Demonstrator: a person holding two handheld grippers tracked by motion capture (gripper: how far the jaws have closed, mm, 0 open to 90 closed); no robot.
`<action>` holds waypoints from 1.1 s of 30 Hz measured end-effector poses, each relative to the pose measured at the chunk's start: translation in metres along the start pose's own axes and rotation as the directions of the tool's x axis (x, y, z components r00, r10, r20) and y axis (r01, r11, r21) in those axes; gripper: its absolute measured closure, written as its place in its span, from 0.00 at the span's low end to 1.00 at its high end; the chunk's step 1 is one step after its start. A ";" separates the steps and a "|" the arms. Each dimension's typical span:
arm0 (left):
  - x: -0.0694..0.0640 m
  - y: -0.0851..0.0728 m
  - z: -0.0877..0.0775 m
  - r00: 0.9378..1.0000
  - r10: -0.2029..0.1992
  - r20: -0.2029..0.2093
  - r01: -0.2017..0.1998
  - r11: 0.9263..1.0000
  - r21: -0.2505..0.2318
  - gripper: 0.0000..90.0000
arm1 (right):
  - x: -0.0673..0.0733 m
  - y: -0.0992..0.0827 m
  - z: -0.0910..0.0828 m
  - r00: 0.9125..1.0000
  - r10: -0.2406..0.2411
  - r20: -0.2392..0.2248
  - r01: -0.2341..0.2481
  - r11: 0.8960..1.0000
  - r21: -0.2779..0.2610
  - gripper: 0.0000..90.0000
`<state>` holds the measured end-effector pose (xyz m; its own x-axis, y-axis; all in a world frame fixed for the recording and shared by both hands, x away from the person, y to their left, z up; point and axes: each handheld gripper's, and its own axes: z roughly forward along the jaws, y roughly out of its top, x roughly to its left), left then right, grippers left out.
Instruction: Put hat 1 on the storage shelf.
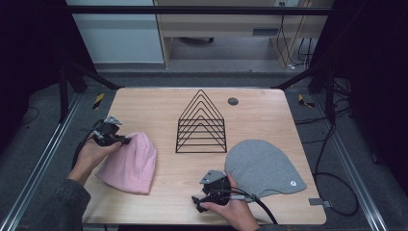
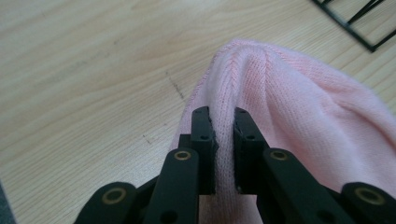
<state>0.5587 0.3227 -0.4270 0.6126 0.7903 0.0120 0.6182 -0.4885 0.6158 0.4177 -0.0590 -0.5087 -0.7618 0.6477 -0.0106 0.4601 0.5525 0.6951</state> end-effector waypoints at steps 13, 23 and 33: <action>-0.042 0.022 -0.058 0.996 0.086 -0.018 -0.087 0.991 -0.098 0.91 | 0.002 0.007 -0.008 1.000 -0.018 0.018 0.019 0.999 -0.049 0.15; -0.072 0.040 -0.094 0.990 0.142 -0.013 -0.143 0.984 -0.110 0.92 | 0.003 0.013 -0.018 1.000 -0.010 0.022 0.012 0.996 -0.088 0.20; -0.095 0.067 -0.131 0.978 0.203 -0.053 -0.209 0.963 -0.171 0.92 | 0.010 0.041 -0.037 1.000 -0.017 0.005 0.017 0.991 -0.134 0.30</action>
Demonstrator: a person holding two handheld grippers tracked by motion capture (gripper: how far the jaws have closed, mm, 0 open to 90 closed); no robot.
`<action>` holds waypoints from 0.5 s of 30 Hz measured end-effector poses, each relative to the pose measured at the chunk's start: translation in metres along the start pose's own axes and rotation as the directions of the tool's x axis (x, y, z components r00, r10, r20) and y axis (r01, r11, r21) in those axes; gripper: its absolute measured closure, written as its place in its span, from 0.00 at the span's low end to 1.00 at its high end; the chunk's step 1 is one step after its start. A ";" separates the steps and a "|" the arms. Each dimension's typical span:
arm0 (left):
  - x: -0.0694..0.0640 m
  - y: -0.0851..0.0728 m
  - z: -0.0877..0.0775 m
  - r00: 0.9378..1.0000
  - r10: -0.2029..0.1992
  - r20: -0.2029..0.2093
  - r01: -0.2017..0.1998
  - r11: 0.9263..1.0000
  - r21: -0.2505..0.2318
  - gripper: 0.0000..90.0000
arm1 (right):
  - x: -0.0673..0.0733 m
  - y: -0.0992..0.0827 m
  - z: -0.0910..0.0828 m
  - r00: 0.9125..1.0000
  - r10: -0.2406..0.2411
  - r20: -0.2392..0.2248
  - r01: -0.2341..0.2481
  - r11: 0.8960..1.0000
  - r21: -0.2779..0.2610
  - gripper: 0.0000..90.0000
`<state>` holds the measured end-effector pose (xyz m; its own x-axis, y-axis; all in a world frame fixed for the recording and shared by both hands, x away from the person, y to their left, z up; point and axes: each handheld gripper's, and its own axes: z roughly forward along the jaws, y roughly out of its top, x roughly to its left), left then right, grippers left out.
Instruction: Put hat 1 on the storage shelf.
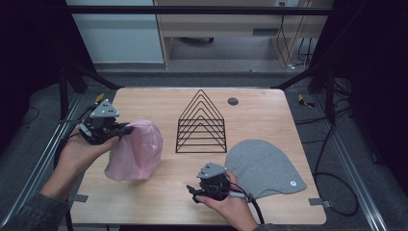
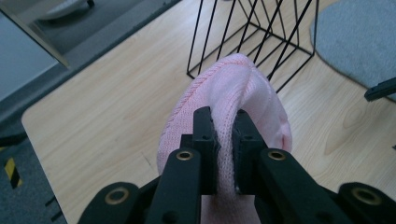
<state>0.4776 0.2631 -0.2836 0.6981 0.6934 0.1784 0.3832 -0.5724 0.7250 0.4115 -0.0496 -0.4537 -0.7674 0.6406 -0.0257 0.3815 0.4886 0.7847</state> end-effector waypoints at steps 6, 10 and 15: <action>-0.003 0.018 -0.009 1.000 0.011 -0.006 -0.011 0.999 -0.042 0.92 | 0.000 0.025 -0.010 1.000 0.006 -0.009 -0.007 0.999 -0.040 0.38; -0.006 0.031 -0.009 1.000 0.015 0.005 -0.015 0.999 -0.050 0.92 | -0.005 0.042 -0.018 1.000 0.026 -0.001 -0.026 0.998 -0.064 0.42; -0.010 0.044 -0.008 1.000 0.014 0.027 -0.013 0.998 -0.054 0.92 | -0.011 0.061 -0.024 0.999 0.045 -0.002 -0.045 0.996 -0.084 0.45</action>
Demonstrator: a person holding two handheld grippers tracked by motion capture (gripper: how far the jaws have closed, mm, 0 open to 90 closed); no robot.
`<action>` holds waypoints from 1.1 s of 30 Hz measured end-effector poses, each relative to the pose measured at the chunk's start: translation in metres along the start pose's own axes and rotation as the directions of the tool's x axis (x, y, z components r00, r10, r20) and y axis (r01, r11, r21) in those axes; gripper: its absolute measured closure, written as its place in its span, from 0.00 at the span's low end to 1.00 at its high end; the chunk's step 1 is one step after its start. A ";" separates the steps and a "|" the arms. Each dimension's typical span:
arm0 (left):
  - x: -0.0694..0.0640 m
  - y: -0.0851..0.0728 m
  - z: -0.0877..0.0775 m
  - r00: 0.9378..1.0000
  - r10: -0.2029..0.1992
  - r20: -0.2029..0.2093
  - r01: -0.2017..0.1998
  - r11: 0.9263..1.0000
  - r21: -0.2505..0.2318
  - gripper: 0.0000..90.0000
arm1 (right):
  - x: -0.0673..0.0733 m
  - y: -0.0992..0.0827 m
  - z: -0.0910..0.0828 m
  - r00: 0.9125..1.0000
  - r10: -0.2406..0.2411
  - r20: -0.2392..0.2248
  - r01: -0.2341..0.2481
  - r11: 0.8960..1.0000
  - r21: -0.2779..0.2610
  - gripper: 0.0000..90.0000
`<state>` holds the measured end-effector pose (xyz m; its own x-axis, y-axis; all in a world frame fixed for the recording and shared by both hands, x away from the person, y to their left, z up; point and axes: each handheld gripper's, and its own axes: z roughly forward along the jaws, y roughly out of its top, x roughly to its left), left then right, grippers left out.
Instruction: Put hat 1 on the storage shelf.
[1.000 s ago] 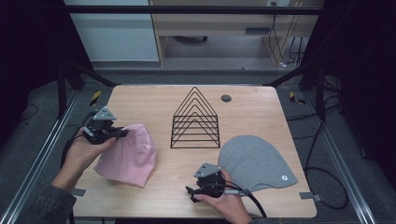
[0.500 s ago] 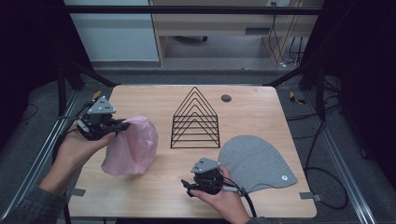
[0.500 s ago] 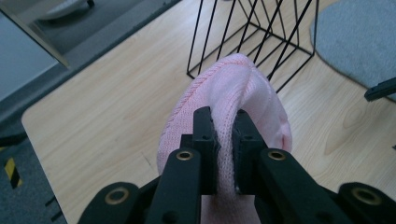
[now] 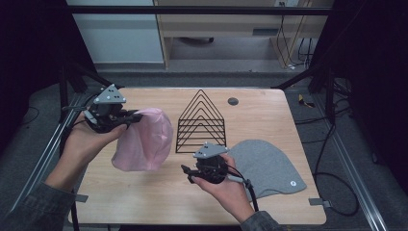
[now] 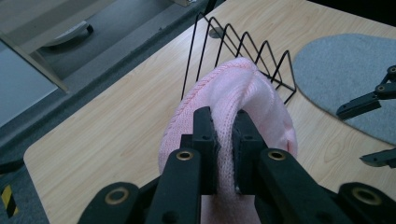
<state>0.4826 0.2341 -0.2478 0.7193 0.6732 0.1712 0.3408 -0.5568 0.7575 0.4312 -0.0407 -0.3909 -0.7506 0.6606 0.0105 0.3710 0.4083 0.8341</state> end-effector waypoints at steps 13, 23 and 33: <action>-0.013 0.028 -0.005 0.999 0.036 0.009 -0.035 0.999 -0.042 0.92 | -0.003 0.025 -0.006 1.000 -0.009 0.001 0.009 1.000 -0.022 0.50; -0.023 0.040 -0.004 0.998 0.051 0.021 -0.050 0.997 -0.061 0.92 | -0.005 0.031 -0.004 1.000 0.013 -0.005 -0.013 0.999 -0.047 0.52; -0.034 0.046 -0.003 0.996 0.071 0.046 -0.068 0.996 -0.060 0.92 | -0.004 0.043 0.004 0.997 0.072 -0.005 -0.072 0.993 -0.095 0.50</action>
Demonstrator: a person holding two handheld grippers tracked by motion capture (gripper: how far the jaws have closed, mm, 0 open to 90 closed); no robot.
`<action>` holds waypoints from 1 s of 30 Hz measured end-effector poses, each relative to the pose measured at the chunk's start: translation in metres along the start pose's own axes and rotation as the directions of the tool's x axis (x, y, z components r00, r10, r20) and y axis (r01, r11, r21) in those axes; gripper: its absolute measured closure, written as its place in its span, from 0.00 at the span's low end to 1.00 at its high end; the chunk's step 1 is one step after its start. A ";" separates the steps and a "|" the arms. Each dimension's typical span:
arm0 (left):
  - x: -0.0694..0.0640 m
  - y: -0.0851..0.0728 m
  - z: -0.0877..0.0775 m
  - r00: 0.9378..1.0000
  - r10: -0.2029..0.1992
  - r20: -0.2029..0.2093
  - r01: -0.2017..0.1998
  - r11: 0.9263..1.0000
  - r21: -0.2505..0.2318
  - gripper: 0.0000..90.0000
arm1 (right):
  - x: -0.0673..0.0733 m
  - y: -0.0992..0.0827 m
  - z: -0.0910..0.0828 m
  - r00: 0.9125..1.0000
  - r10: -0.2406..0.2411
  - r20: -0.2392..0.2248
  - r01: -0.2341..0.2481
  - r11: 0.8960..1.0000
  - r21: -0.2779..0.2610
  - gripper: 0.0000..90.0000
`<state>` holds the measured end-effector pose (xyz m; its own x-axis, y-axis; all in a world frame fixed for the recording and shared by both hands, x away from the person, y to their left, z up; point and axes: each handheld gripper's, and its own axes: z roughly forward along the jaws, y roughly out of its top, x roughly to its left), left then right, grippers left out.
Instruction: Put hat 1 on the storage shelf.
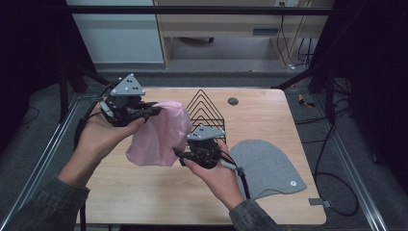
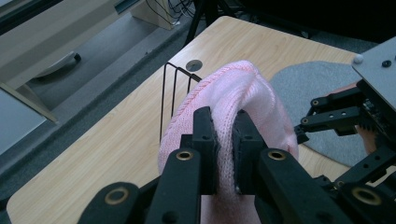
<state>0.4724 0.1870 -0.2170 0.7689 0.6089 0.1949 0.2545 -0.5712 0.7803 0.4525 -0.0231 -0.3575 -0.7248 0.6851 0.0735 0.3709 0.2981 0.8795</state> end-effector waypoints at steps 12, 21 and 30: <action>-0.005 0.002 -0.001 1.000 0.009 0.018 -0.009 1.000 -0.010 0.91 | -0.002 0.014 -0.011 1.000 -0.009 0.014 0.009 1.000 -0.012 0.78; 0.003 -0.003 0.002 1.000 -0.013 0.019 0.014 0.999 -0.047 0.91 | -0.026 0.038 -0.046 0.997 -0.080 0.007 0.080 0.997 0.018 0.88; 0.009 0.001 0.008 0.999 -0.034 0.028 0.037 0.993 -0.113 0.91 | -0.053 0.069 -0.069 0.994 -0.103 0.027 0.103 0.995 0.010 0.91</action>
<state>0.4847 0.1877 -0.2196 0.7761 0.6122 0.1514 0.2151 -0.4827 0.8489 0.4762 -0.0851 -0.2685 -0.7432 0.6683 -0.0306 0.3002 0.3740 0.8775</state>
